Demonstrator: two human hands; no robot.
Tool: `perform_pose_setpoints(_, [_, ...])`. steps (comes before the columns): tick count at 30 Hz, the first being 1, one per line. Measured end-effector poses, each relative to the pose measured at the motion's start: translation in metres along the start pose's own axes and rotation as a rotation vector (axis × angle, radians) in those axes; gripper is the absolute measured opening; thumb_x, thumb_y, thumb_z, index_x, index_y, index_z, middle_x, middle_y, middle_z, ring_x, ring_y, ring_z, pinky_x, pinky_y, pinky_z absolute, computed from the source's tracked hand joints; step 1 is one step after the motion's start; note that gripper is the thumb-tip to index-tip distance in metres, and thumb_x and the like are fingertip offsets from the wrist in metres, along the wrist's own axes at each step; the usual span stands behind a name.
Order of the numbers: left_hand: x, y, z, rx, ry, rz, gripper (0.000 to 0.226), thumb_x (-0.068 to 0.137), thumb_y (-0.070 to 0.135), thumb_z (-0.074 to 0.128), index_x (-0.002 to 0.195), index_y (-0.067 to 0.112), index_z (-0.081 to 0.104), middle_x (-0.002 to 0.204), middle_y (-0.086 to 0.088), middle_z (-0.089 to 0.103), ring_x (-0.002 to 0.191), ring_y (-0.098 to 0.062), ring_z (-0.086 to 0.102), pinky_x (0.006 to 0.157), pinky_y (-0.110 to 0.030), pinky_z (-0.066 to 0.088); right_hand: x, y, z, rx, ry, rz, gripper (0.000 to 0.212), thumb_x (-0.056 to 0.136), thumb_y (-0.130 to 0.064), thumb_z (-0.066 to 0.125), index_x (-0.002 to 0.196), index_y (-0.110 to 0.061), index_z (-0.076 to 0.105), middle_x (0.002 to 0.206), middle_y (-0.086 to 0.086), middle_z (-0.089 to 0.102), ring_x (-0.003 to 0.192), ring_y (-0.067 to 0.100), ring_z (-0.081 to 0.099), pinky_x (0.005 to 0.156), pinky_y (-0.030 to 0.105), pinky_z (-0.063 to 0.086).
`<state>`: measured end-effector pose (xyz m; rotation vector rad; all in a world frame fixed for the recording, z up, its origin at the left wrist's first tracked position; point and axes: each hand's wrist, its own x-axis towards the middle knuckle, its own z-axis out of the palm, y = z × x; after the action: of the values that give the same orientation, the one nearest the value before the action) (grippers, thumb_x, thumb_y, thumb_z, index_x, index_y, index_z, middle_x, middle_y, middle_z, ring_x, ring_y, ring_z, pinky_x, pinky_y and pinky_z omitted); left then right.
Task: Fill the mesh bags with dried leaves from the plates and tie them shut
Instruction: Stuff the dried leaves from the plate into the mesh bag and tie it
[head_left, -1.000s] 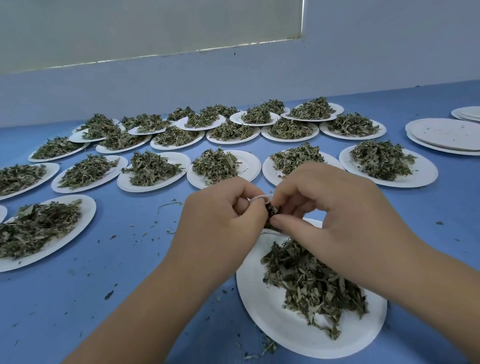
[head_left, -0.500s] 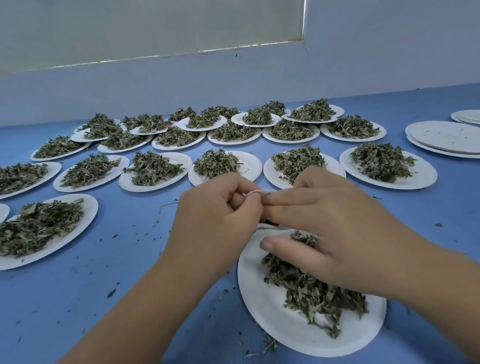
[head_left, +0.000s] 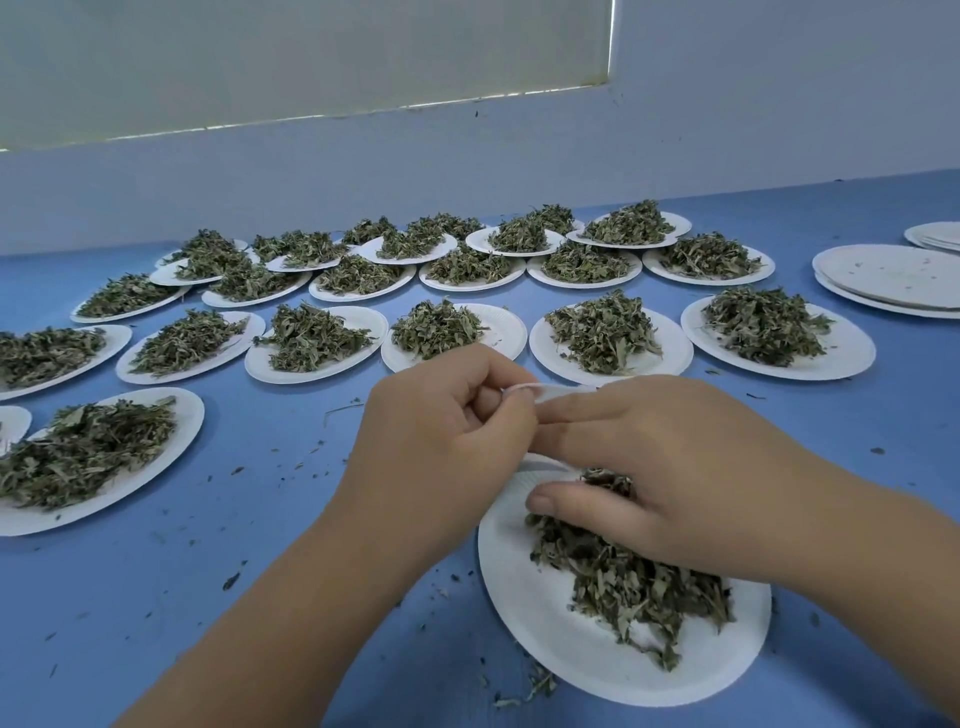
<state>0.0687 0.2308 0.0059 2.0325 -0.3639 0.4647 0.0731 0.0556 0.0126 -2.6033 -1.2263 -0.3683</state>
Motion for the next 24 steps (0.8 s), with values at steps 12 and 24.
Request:
perform_pose_setpoints(12, [0.0, 0.0, -0.008, 0.146, 0.092, 0.126, 0.02, 0.085, 0.008, 0.065, 0.073, 0.024, 0.066, 0.06, -0.002, 0.053, 0.047, -0.007, 0.041, 0.045, -0.009, 0.03, -0.01, 0.014, -0.021, 0.447, 0.153, 0.166, 0.021, 0.079, -0.043, 0.069, 0.095, -0.039, 0.056, 0.085, -0.029, 0.057, 0.064, 0.009, 0.059, 0.058, 0.014, 0.043])
perform_pose_setpoints(24, [0.0, 0.0, -0.007, 0.163, 0.132, 0.112, 0.015, 0.086, 0.008, 0.064, 0.078, 0.019, 0.07, 0.062, 0.0, 0.055, 0.05, -0.006, 0.043, 0.048, -0.009, 0.033, -0.025, 0.009, -0.027, 0.292, -0.436, 0.181, 0.06, 0.063, -0.06, 0.076, 0.115, -0.062, 0.044, 0.108, -0.034, 0.042, 0.088, -0.018, 0.048, 0.071, 0.018, 0.04])
